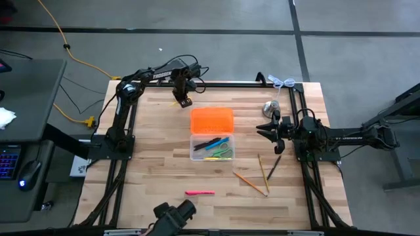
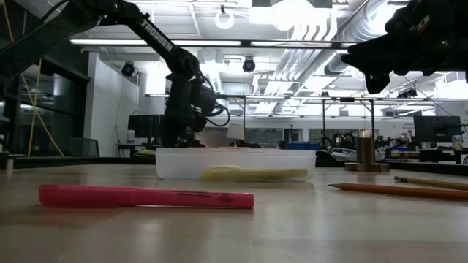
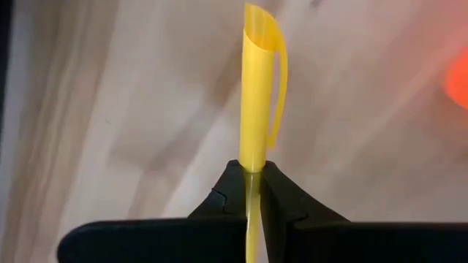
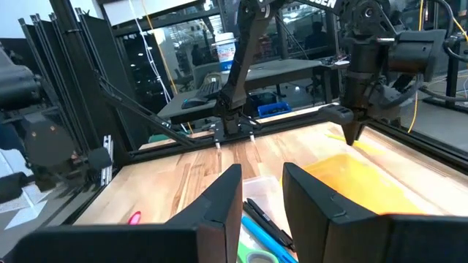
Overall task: Pick & place school supplies into a supply box
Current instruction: Put the yellow pen into the orange supply box
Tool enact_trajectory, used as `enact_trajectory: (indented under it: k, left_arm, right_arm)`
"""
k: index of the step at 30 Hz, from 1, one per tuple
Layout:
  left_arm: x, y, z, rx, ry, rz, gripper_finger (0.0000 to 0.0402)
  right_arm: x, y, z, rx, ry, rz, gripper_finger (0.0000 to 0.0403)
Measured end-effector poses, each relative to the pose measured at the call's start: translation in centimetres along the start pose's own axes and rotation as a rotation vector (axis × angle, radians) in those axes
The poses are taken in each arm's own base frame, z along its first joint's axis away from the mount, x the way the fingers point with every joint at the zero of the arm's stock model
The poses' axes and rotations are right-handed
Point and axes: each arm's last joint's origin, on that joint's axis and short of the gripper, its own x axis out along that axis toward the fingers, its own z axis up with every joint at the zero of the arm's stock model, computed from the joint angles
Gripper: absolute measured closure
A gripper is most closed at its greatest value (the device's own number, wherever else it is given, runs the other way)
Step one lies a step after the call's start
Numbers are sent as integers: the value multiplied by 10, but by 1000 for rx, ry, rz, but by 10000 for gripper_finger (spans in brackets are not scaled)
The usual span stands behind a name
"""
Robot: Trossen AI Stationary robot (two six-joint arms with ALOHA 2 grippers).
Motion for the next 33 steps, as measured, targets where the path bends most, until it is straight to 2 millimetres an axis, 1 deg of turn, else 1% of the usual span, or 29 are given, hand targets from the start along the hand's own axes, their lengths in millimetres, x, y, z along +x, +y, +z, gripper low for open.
enact_trajectory:
  k: [2, 6, 8, 14, 19, 26, 33]
  left_arm:
    - [-8, -4, -5, 6, 9, -3, 359]
    - [-34, -12, -18, 6, -34, -28, 357]
    - [-46, -16, -23, -8, -74, -57, 357]
    - [-90, -31, -49, -54, -198, -145, 356]
    - [-124, -50, -68, -62, -345, -222, 356]
    - [-161, -82, -77, 10, -598, -388, 356]
    - [-179, -119, -70, 124, -757, -520, 356]
  right_arm:
    - [0, 0, 0, 0, 0, 0, 324]
    - [0, 0, 0, 0, 0, 1, 324]
    - [0, 0, 0, 0, 1, 1, 324]
    - [0, 0, 0, 0, 0, 2, 324]
    - [0, 0, 0, -1, 0, 2, 324]
    - [0, 0, 0, -8, 1, 3, 324]
    - [0, 0, 0, -8, 1, 3, 324]
